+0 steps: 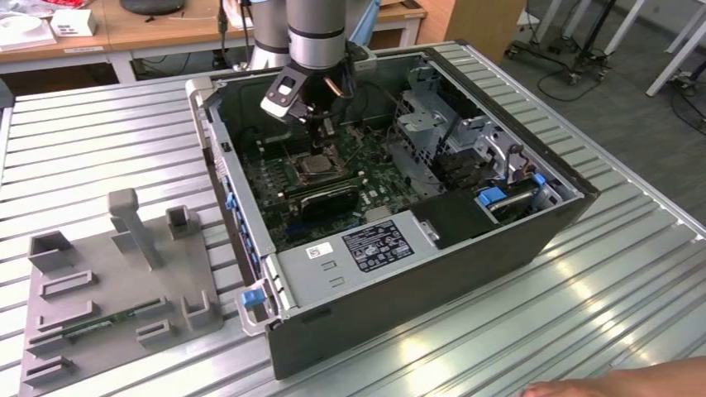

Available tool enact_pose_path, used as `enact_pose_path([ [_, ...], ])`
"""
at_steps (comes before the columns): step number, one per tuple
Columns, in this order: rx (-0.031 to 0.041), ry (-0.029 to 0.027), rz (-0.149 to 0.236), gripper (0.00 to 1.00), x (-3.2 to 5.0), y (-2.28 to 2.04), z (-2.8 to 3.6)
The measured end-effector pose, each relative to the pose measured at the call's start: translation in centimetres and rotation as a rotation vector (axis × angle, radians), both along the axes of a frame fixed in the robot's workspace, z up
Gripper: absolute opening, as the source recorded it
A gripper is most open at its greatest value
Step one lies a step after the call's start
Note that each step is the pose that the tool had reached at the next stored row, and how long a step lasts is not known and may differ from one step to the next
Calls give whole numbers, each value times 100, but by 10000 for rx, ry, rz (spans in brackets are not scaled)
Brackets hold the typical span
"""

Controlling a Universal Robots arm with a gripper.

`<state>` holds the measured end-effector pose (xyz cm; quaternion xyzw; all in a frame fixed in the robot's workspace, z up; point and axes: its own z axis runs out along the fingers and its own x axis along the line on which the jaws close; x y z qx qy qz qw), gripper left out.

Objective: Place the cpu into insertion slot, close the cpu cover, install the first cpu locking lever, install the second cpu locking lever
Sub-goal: 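Place the cpu into insertion slot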

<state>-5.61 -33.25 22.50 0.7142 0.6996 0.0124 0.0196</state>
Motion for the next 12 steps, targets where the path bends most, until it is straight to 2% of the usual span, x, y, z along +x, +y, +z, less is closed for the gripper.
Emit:
enact_pose_path([
  [12,1,0,0,10,0,0,250],
])
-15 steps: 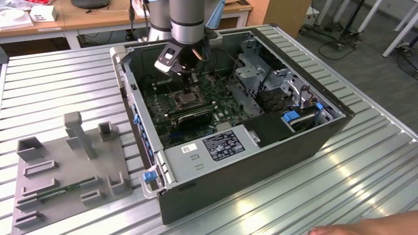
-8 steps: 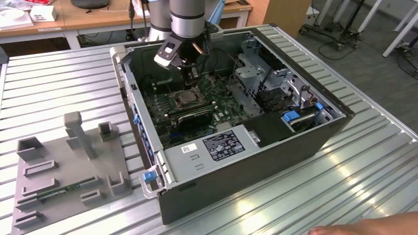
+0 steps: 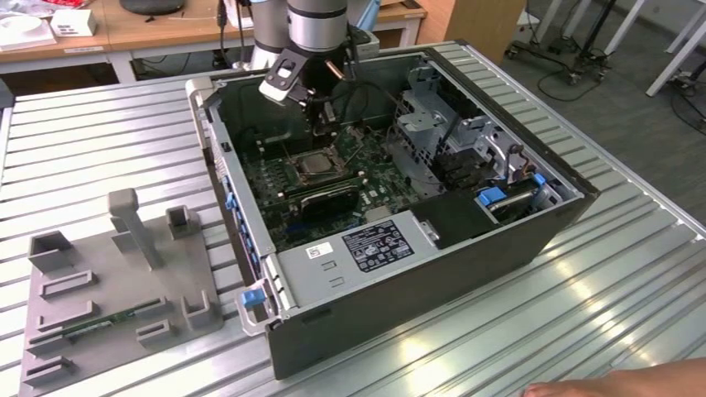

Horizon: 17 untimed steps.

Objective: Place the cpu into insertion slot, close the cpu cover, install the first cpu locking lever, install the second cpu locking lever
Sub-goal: 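Place the cpu into insertion slot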

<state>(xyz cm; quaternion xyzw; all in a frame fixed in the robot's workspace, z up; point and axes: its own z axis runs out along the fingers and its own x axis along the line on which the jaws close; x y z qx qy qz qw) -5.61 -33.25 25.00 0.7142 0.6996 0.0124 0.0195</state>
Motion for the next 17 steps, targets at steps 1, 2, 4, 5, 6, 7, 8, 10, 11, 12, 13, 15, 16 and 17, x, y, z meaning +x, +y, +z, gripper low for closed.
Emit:
enact_pose_path([
  [1,-1,1,0,10,0,0,18],
  [2,-2,1,0,10,0,0,36],
  [4,0,-1,0,10,0,0,72],
  [5,0,0,0,10,0,0,92],
  [6,-1,0,0,10,0,0,111],
  [7,-1,0,0,10,0,0,132],
  [8,-1,0,0,10,0,0,151],
  [10,-2,1,0,10,0,0,185],
  [11,-1,1,0,10,0,0,196],
  [12,0,0,0,10,0,0,199],
  [13,0,0,0,10,0,0,199],
  [15,1,-1,0,10,0,0,199],
  [16,1,-1,0,10,0,0,200],
  [17,0,0,0,10,0,0,200],
])
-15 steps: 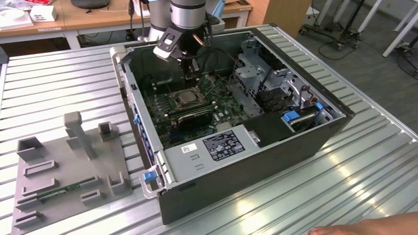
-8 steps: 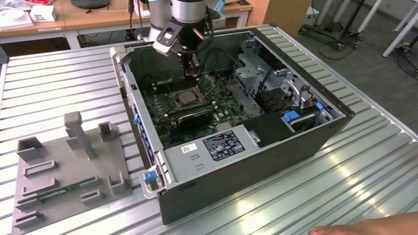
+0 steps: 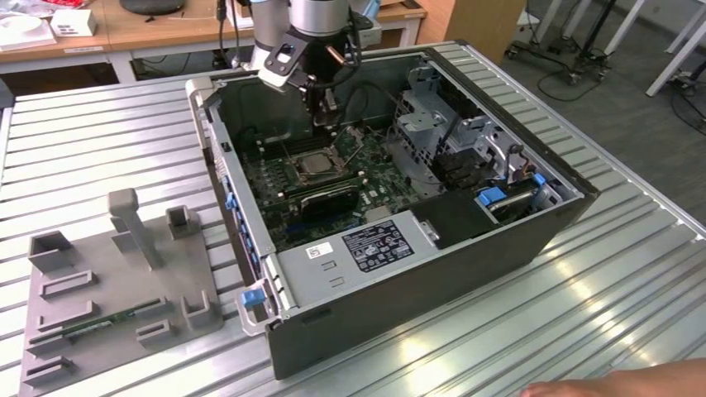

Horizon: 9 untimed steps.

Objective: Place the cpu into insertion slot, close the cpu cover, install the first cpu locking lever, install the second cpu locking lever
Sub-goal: 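Place the cpu into insertion slot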

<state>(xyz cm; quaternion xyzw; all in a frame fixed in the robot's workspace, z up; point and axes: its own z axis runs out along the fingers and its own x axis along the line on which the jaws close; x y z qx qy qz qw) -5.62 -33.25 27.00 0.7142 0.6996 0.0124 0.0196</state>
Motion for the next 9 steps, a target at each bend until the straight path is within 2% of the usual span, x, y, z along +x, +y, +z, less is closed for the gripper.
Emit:
enact_pose_path([
  [4,-2,2,1,10,16,0,1],
  [9,0,1,1,10,89,0,0],
])
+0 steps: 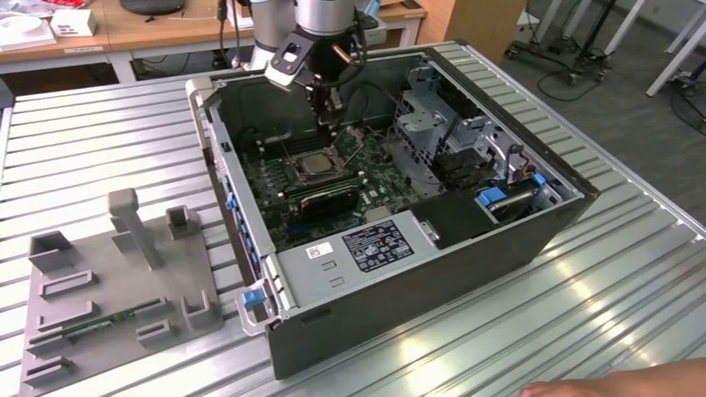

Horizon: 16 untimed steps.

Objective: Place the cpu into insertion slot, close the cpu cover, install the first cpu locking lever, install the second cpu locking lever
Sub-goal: 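Place the cpu into insertion slot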

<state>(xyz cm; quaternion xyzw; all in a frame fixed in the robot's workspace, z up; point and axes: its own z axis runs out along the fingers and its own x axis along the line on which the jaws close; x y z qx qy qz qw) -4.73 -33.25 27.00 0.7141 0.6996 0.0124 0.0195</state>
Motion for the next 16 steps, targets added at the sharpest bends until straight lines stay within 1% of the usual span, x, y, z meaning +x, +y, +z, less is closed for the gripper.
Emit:
enact_pose_path([
  [13,1,0,0,10,237,0,0],
  [16,0,0,0,10,272,0,0],
])
